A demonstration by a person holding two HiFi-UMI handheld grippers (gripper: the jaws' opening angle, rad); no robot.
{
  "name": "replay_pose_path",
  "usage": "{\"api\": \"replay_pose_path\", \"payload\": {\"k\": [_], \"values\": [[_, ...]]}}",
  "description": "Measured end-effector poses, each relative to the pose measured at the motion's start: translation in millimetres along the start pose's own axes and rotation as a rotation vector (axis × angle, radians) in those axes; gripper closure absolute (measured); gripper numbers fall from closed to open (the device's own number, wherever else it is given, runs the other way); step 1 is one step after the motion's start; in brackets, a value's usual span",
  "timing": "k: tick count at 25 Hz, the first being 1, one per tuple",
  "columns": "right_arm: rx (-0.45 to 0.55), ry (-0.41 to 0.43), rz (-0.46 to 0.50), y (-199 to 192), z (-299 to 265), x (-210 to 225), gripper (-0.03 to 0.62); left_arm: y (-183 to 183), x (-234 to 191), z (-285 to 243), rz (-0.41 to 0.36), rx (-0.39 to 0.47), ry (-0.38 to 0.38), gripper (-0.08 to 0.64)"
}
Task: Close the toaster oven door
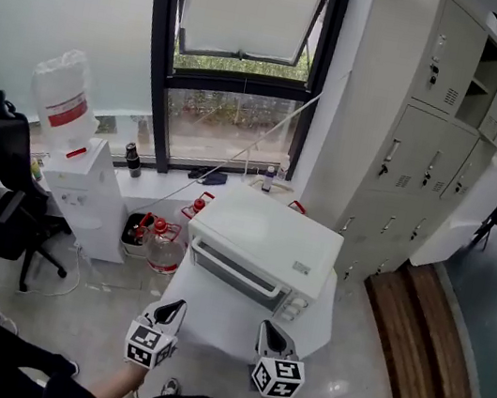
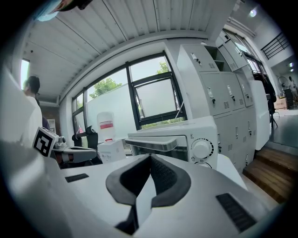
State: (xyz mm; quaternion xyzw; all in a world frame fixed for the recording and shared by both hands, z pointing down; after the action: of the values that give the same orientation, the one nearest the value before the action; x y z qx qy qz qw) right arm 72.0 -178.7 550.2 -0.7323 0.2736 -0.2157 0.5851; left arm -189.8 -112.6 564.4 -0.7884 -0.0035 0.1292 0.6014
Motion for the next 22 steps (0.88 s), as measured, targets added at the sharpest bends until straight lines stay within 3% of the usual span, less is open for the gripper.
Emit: {"api": "replay_pose_path", "payload": {"k": [14, 22], "values": [[-0.051, 0.158, 0.079, -18.9, 7.6, -4.9, 0.591, -41.2, 41.2, 32.0, 0.040, -0.024, 0.063, 0.541], [-0.078, 0.201, 0.098, -29.2, 13.4, -7.2, 0.592, -47.0, 48.1, 45.0, 0.065, 0.001, 0.108, 0.541]]}}
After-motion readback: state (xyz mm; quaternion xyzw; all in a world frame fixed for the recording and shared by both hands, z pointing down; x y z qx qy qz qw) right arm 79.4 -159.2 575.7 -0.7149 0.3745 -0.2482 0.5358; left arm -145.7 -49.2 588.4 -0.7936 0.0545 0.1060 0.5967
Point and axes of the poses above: the fingertips, and each gripper's own axes: z backward along the fingers, x to its right, y out of its top, the point moved 7 cm from there along z, backward along the fingers, and after that the axes turned 11 degrees about z, right-handed, at the moved point
